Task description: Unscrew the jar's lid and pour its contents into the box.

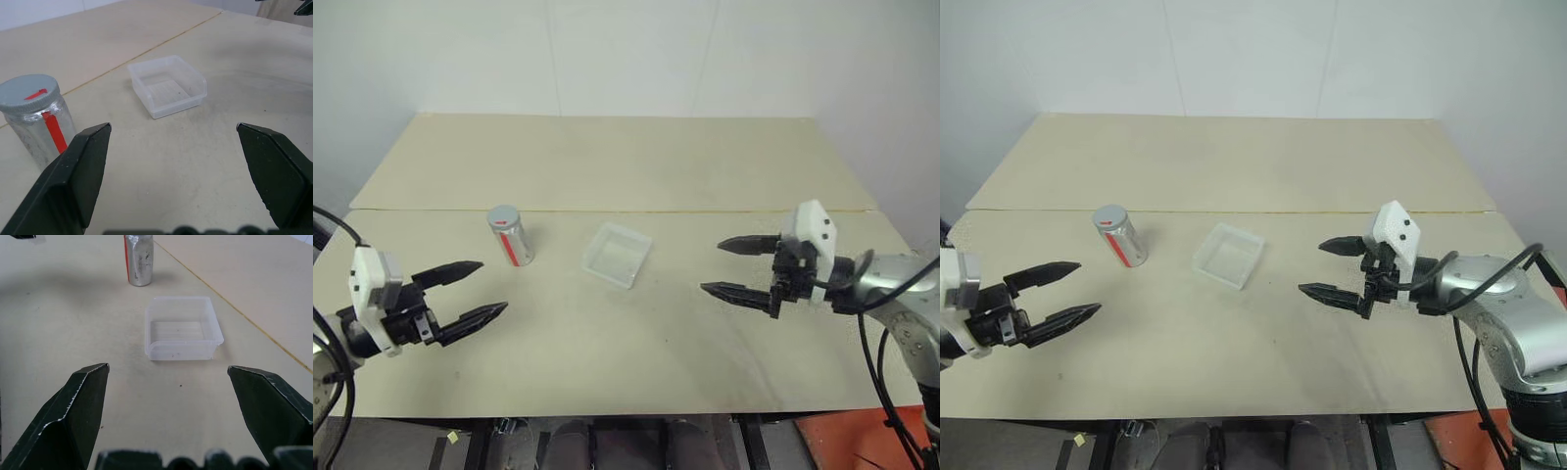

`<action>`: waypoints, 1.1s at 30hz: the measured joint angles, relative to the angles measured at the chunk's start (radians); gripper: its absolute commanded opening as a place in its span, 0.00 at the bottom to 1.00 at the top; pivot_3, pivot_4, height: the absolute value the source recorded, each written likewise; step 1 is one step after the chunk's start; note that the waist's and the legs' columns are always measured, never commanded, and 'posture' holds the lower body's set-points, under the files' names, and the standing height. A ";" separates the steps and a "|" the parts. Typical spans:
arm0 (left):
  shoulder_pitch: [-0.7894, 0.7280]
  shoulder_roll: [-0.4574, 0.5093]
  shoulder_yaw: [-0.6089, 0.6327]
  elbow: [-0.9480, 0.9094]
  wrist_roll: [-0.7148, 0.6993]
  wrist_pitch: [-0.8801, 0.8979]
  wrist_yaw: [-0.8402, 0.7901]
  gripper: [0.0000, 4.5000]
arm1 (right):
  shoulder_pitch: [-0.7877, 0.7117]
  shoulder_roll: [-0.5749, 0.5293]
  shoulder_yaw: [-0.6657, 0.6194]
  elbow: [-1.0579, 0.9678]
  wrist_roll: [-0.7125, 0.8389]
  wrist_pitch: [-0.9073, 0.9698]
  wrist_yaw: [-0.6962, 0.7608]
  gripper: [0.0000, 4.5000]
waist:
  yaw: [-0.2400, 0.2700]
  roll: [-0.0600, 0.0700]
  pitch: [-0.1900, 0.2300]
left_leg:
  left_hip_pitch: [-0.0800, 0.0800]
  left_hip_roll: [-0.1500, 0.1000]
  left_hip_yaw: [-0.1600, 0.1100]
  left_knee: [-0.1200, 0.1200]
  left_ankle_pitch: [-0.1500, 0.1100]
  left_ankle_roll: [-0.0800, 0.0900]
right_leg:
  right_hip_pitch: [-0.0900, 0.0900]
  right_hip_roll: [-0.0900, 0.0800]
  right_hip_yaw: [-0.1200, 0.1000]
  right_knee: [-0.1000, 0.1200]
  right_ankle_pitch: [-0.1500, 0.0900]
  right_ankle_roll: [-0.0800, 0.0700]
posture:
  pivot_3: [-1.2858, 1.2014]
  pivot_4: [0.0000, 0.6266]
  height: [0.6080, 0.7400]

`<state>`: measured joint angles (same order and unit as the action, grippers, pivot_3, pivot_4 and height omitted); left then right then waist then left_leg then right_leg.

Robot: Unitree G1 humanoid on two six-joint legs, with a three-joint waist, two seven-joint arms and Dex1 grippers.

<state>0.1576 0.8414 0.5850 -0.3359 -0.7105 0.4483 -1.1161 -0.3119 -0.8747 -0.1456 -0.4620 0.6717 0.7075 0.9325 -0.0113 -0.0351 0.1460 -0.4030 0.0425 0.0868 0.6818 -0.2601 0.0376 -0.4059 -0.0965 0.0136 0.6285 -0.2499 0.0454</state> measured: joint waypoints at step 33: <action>-0.134 -0.531 -0.259 0.090 0.516 -0.435 0.710 0.99 | 0.041 0.050 -0.010 -0.026 -0.030 -0.028 -0.068 1.00 | 0.023 -0.001 -0.001 | 0.001 -0.001 0.000 0.000 0.000 0.000 | 0.001 -0.002 0.000 -0.001 0.001 -0.001 | 0.52 0.24 1.00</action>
<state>0.0237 0.3101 0.3260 -0.2454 -0.1947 0.0137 -0.4059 -0.2713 -0.8242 -0.1559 -0.4880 0.6416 0.6790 0.8649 0.0120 -0.0362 0.1452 -0.4024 0.0419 0.0867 0.6813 -0.2601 0.0377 -0.4044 -0.0984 0.0138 0.6279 -0.2484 0.0447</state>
